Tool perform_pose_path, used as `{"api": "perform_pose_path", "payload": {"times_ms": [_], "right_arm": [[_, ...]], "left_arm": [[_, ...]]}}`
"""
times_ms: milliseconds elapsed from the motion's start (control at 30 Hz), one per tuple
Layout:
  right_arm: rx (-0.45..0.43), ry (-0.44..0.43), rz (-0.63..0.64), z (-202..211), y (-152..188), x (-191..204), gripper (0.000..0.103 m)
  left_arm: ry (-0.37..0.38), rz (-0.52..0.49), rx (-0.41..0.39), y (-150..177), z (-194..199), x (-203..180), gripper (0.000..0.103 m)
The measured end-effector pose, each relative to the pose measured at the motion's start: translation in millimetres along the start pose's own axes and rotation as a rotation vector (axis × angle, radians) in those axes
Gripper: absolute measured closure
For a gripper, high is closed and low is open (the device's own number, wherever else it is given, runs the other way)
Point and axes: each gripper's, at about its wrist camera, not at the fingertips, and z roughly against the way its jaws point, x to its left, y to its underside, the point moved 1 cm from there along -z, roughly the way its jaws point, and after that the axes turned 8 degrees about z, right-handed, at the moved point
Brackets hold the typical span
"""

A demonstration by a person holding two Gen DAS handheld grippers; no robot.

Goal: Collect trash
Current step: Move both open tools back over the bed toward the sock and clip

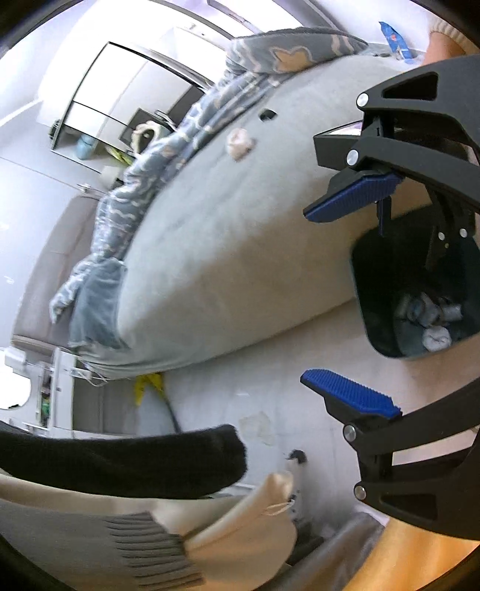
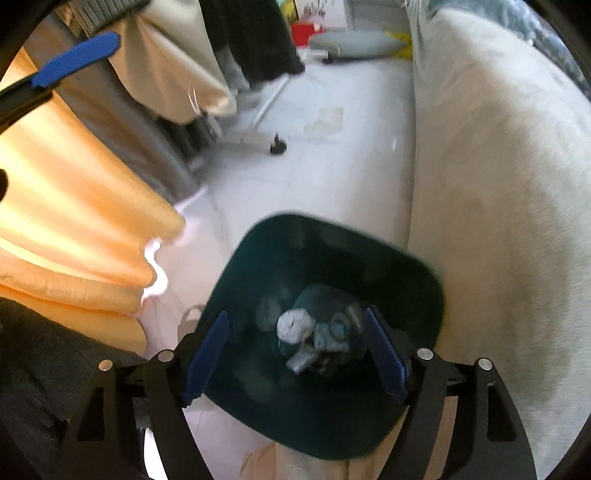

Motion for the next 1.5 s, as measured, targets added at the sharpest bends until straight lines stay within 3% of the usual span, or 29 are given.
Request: {"api": "perform_pose_path", "payload": {"times_ms": [567, 1500], "right_arm": [[-0.195, 0.111, 0.018, 87.2, 14.5, -59.7, 0.023], [-0.347, 0.269, -0.137, 165.3, 55.1, -206.7, 0.019]], "left_arm": [[0.072, -0.099, -0.088, -15.7, -15.7, -95.2, 0.016], [0.127, -0.148, -0.07, -37.8, -101.5, -193.9, 0.008]]}}
